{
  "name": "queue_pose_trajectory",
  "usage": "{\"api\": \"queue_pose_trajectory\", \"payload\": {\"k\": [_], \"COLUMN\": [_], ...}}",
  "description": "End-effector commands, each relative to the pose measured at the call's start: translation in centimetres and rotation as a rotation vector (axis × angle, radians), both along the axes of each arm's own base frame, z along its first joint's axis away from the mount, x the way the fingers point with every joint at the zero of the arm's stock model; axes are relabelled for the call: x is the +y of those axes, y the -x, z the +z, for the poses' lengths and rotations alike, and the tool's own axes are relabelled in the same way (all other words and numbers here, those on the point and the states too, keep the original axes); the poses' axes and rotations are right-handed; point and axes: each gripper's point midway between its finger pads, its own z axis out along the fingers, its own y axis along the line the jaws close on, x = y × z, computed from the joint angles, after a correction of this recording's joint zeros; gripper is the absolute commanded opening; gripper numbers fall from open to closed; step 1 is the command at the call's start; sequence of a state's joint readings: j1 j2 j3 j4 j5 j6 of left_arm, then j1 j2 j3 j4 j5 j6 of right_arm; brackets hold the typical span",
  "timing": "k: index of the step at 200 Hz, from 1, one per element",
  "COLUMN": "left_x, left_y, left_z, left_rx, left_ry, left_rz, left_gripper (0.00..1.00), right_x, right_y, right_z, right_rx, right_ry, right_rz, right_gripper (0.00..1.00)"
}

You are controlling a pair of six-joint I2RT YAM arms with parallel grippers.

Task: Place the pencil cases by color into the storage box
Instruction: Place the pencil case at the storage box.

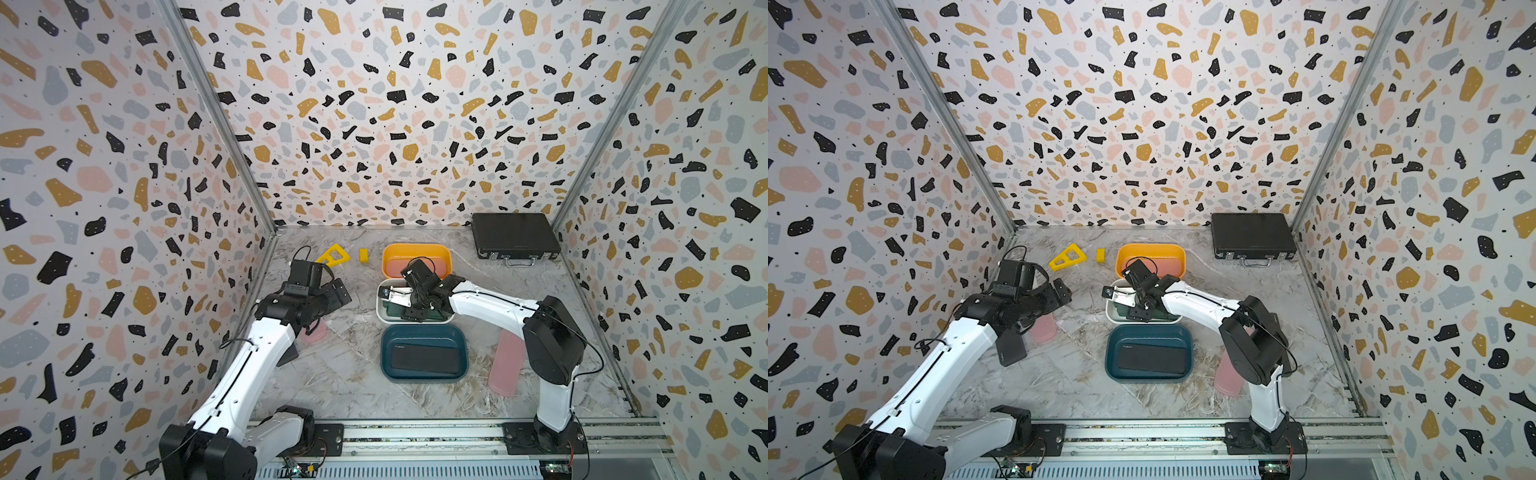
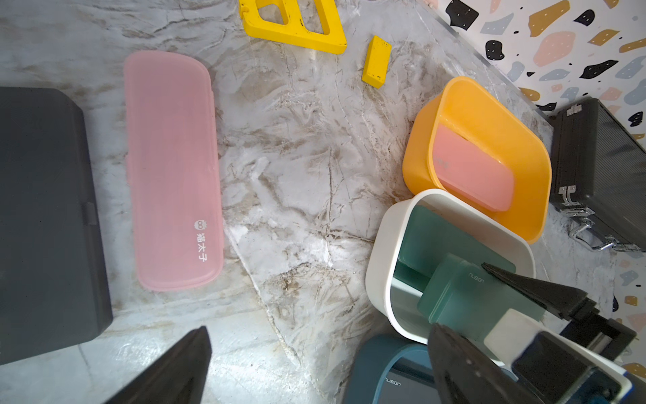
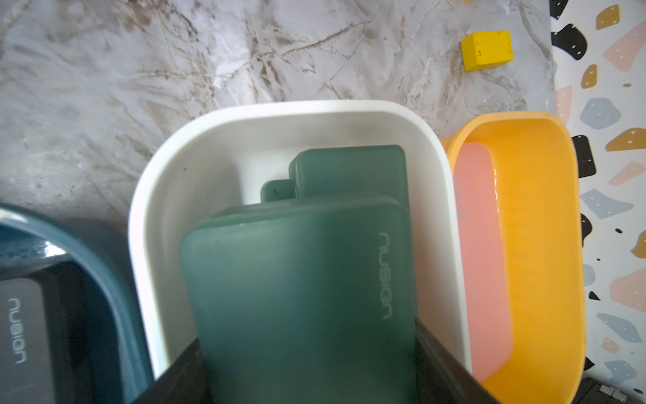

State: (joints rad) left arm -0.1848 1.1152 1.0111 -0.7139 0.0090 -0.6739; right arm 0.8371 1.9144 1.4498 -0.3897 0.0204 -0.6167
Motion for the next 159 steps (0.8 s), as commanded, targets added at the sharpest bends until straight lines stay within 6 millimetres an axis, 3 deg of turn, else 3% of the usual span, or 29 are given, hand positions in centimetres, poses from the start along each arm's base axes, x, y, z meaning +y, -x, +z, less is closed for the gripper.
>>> {"api": "queue_pose_trajectory", "payload": {"k": [1,159], "left_x": [0.4,0.4], "left_y": [0.1,0.2], "left_z": [0.0,-0.7], "left_rx": [-0.008,0.003], "left_ry": [-0.009,0.003], "left_rz": [0.009,0.007], "left_gripper": [1.0,1.0], "right_x": [1.2,1.0], "right_y": [-1.0,-0.2], "right_z": [1.8,-0.7], "right_rx": [-0.034,0.027], "right_ry": [-0.049,-0.006], "right_rz": [-0.023,-0.059], "right_gripper": [0.51,0.56]}}
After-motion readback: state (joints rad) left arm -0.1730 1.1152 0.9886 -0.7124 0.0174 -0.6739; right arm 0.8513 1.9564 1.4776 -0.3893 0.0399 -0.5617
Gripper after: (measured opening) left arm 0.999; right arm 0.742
